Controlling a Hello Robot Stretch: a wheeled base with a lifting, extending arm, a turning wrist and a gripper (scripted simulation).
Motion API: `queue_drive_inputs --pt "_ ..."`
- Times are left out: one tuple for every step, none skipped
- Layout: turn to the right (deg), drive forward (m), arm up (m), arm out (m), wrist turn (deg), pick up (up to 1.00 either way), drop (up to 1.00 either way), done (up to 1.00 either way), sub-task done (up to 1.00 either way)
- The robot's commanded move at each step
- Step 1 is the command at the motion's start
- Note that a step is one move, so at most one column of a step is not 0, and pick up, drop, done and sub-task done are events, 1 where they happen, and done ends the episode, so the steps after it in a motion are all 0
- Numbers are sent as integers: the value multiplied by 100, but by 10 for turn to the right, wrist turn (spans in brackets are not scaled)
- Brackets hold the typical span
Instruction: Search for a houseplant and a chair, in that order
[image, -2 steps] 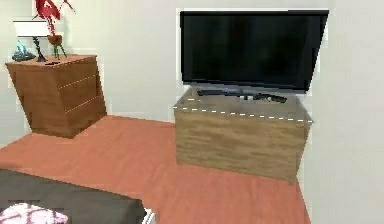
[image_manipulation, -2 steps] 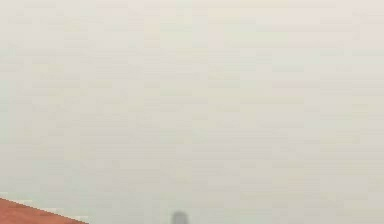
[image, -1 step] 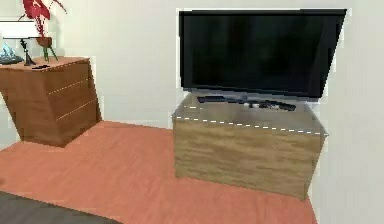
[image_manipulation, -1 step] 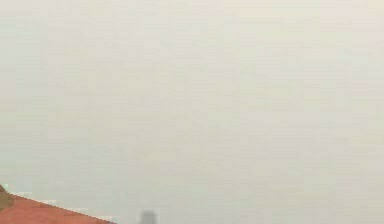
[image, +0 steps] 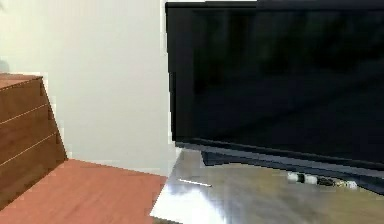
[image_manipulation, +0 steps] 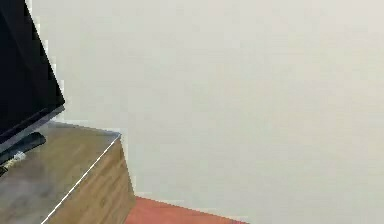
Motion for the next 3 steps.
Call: queue_drive_inputs --pt "-210 0 0 0 0 0 0 0 0" --pt "0 35 0 0 0 0 0 0 0" --pt "-330 0 0 0 0 0 0 0 0"
